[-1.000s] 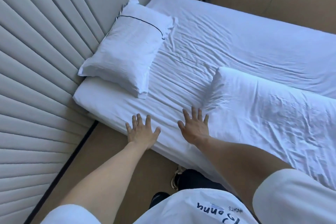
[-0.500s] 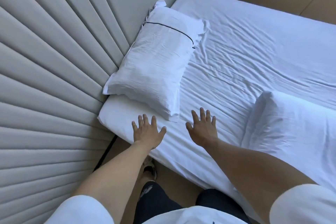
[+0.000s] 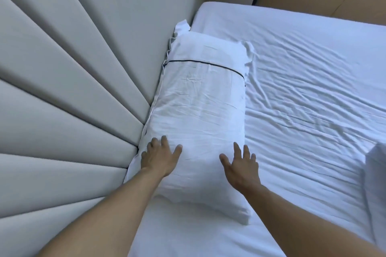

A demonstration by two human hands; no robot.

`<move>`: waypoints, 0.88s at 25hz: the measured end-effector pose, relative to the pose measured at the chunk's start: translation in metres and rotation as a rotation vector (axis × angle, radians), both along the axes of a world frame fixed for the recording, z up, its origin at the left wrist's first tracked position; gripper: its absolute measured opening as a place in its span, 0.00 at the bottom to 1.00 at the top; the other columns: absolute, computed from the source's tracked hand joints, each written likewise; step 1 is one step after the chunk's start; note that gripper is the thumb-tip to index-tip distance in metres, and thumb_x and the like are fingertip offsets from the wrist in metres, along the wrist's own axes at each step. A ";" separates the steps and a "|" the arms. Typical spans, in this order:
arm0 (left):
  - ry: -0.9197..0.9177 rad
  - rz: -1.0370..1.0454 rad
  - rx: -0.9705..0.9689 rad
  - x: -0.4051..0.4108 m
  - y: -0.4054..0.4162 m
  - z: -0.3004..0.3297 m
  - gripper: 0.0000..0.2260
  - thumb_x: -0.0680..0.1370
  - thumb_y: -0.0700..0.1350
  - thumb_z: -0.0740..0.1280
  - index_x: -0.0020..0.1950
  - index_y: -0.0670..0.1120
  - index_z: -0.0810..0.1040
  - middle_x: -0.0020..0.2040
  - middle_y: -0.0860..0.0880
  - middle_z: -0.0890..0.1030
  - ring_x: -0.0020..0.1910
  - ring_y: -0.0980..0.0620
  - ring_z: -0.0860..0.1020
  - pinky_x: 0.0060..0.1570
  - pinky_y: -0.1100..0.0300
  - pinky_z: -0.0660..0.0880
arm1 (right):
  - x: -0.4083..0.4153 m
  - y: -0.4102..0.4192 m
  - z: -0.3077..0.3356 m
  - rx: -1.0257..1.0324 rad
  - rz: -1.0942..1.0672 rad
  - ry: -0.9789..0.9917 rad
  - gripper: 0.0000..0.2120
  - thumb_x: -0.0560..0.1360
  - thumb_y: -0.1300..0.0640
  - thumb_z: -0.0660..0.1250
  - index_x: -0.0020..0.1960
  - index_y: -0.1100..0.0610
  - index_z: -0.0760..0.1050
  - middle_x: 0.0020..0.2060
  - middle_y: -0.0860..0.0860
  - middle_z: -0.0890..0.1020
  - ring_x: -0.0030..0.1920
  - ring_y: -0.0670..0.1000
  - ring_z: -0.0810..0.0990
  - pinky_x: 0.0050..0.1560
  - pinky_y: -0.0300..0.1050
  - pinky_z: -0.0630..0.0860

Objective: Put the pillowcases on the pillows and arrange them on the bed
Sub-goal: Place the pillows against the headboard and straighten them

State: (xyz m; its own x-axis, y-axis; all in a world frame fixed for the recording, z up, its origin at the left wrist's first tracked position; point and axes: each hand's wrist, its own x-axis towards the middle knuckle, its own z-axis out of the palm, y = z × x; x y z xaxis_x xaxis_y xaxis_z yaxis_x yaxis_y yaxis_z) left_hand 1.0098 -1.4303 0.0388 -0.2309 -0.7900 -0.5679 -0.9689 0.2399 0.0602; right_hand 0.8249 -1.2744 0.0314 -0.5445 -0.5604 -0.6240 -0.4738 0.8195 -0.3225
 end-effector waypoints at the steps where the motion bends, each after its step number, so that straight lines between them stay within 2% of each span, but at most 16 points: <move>1: 0.033 0.030 -0.032 -0.008 -0.028 -0.009 0.39 0.79 0.70 0.50 0.81 0.45 0.55 0.76 0.40 0.63 0.73 0.40 0.64 0.67 0.44 0.67 | -0.012 -0.022 -0.009 -0.003 -0.046 0.002 0.38 0.81 0.33 0.52 0.83 0.50 0.44 0.82 0.56 0.46 0.81 0.64 0.47 0.78 0.61 0.49; 4: 0.163 0.214 -0.080 -0.035 -0.103 -0.047 0.49 0.73 0.76 0.56 0.80 0.41 0.55 0.74 0.37 0.66 0.72 0.37 0.68 0.68 0.45 0.67 | -0.047 -0.090 -0.044 -0.091 -0.294 -0.028 0.46 0.76 0.28 0.56 0.83 0.52 0.43 0.80 0.59 0.53 0.79 0.63 0.56 0.76 0.63 0.57; 6: 0.224 0.341 -0.071 -0.055 -0.132 -0.083 0.56 0.66 0.81 0.58 0.77 0.38 0.60 0.71 0.35 0.70 0.69 0.36 0.72 0.67 0.46 0.70 | -0.068 -0.130 -0.078 -0.161 -0.482 -0.027 0.47 0.76 0.28 0.56 0.82 0.53 0.44 0.77 0.59 0.60 0.74 0.63 0.63 0.69 0.61 0.64; 7: 0.225 0.357 -0.128 -0.064 -0.136 -0.103 0.57 0.63 0.83 0.58 0.73 0.36 0.65 0.68 0.35 0.72 0.67 0.36 0.73 0.64 0.46 0.72 | -0.072 -0.145 -0.098 -0.163 -0.525 0.014 0.47 0.75 0.27 0.56 0.82 0.54 0.45 0.74 0.60 0.63 0.72 0.63 0.64 0.67 0.60 0.65; 9: 0.271 0.380 -0.392 -0.074 -0.130 -0.140 0.53 0.62 0.82 0.60 0.63 0.36 0.71 0.61 0.35 0.76 0.61 0.35 0.76 0.59 0.44 0.73 | -0.069 -0.159 -0.135 -0.161 -0.536 0.173 0.47 0.74 0.26 0.54 0.81 0.55 0.49 0.68 0.61 0.67 0.66 0.63 0.67 0.67 0.57 0.64; 11: 0.366 0.385 -0.587 -0.078 -0.121 -0.165 0.46 0.64 0.80 0.62 0.56 0.37 0.72 0.54 0.36 0.79 0.55 0.35 0.77 0.53 0.43 0.73 | -0.064 -0.164 -0.165 -0.216 -0.562 0.311 0.45 0.73 0.25 0.55 0.80 0.52 0.53 0.66 0.60 0.69 0.63 0.62 0.67 0.68 0.55 0.62; 15: 0.388 0.370 -0.593 -0.081 -0.126 -0.180 0.42 0.68 0.77 0.63 0.57 0.39 0.72 0.54 0.39 0.79 0.56 0.36 0.77 0.54 0.44 0.71 | -0.071 -0.169 -0.187 -0.259 -0.534 0.358 0.40 0.74 0.26 0.55 0.76 0.52 0.59 0.65 0.57 0.68 0.66 0.60 0.66 0.68 0.54 0.61; 22: 0.352 0.234 -0.679 -0.083 -0.128 -0.180 0.35 0.77 0.71 0.57 0.58 0.37 0.74 0.53 0.37 0.77 0.54 0.35 0.75 0.53 0.42 0.70 | -0.075 -0.168 -0.184 -0.309 -0.472 0.375 0.34 0.79 0.31 0.54 0.74 0.55 0.61 0.65 0.58 0.69 0.66 0.61 0.67 0.66 0.55 0.63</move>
